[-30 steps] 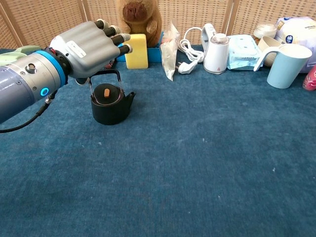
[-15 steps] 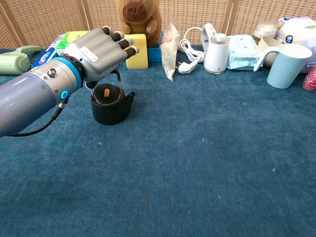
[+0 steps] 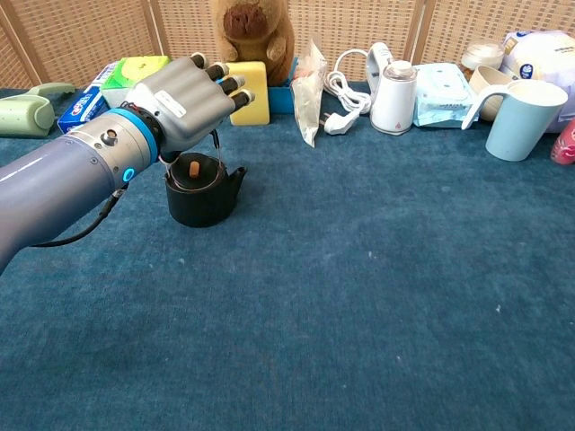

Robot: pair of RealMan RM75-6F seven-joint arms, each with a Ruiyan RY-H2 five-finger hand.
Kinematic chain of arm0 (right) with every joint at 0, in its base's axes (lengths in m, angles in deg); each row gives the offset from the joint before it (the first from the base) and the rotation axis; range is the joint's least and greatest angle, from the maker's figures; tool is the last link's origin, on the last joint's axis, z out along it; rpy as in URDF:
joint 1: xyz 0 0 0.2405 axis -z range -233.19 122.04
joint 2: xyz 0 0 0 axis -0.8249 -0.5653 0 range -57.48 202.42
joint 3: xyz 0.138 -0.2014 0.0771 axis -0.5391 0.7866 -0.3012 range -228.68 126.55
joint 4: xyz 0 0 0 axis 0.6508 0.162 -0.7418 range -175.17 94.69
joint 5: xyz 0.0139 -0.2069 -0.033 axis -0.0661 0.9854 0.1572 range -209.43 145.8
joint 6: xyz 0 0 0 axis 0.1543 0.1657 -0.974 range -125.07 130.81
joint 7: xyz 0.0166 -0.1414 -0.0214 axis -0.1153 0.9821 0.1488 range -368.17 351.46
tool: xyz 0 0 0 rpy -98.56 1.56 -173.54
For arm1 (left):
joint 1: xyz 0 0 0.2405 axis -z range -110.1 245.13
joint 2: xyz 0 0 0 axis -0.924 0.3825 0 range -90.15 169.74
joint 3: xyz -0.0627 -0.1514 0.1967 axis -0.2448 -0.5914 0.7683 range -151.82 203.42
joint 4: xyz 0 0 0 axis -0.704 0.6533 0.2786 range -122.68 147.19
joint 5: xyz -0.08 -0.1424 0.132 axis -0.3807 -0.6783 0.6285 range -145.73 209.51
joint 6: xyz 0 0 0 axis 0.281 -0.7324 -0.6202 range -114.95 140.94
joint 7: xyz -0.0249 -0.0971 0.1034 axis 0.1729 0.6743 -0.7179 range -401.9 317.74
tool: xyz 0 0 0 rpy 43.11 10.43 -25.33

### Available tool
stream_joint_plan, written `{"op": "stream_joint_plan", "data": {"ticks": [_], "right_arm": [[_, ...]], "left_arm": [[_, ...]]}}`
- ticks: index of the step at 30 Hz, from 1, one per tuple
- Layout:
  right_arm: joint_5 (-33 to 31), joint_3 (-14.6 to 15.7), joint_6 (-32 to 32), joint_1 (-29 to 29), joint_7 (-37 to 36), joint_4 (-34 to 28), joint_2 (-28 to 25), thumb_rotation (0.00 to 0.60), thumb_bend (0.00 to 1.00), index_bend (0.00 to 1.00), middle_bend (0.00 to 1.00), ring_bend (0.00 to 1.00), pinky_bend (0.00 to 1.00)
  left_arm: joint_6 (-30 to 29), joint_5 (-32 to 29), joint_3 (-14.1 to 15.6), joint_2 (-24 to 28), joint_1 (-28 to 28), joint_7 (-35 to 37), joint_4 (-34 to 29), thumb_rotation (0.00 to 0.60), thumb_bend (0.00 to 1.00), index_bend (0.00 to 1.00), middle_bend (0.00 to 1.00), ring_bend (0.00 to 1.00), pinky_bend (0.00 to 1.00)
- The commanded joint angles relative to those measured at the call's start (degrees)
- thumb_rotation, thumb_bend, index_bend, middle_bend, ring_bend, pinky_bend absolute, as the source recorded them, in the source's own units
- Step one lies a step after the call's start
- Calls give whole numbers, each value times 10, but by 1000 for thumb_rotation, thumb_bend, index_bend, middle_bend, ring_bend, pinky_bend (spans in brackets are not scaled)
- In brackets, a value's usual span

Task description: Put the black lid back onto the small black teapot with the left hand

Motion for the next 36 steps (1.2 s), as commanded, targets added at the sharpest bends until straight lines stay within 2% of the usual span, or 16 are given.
{"op": "stream_joint_plan", "data": {"ticks": [1, 23, 36], "right_arm": [[0, 0, 1, 0, -1, 0, 0, 600, 69, 0, 0, 0, 0], [1, 1, 0, 0, -1, 0, -1, 600, 69, 0, 0, 0, 0], [2, 1, 1, 0, -5, 0, -2, 600, 69, 0, 0, 0, 0]], "left_arm": [[3, -1, 1, -2, 1, -1, 7, 600, 192, 0, 0, 0, 79], [5, -9, -1, -9, -1, 11, 17, 600, 194, 0, 0, 0, 79], [-4, -4, -3, -5, 1, 5, -2, 600, 193, 0, 0, 0, 78]]}}
